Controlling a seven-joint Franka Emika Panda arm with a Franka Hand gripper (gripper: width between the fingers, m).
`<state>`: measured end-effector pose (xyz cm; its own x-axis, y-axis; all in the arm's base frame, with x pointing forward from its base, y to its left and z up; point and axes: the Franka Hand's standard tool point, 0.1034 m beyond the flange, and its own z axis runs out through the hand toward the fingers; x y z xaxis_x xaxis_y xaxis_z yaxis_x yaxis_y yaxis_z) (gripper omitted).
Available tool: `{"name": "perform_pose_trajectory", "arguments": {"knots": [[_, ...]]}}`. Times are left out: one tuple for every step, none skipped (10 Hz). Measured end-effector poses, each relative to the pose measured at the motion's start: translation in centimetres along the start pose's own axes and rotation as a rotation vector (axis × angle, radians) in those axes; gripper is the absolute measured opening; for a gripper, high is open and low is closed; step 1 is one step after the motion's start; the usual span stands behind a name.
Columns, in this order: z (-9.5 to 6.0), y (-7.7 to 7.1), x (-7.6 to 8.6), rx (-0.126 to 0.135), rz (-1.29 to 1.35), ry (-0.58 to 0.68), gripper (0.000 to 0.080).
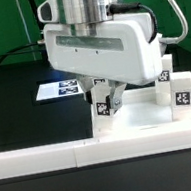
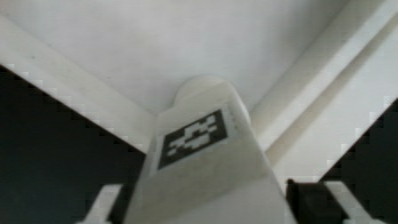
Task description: Assemble square table
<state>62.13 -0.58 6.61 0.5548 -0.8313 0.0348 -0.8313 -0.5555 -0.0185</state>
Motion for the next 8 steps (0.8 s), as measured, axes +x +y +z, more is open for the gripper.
{"name": "perform_pose_trajectory", "arguments": {"knots": [[0.0, 0.1, 0.0, -0.003, 0.024, -0.002, 0.0348], [0.0, 0.3, 0.1, -0.011, 0.010, -0.002, 0.0349], [0.0, 0.3, 0.1, -0.011, 0.008, -0.002, 0.0349], [0.0, 0.3, 0.1, -0.011, 0.005, -0.002, 0.0349], [0.0, 0.3, 0.1, -0.011, 0.003, -0.002, 0.0349], [0.0, 0.4, 0.1, -0.011, 0.005, -0.002, 0.0407], [-0.1, 0.3, 0.2, -0.009, 0.005, -0.001, 0.0582], [-1.1, 0.1, 0.4, -0.007, 0.011, -0.014, 0.0628]]}}
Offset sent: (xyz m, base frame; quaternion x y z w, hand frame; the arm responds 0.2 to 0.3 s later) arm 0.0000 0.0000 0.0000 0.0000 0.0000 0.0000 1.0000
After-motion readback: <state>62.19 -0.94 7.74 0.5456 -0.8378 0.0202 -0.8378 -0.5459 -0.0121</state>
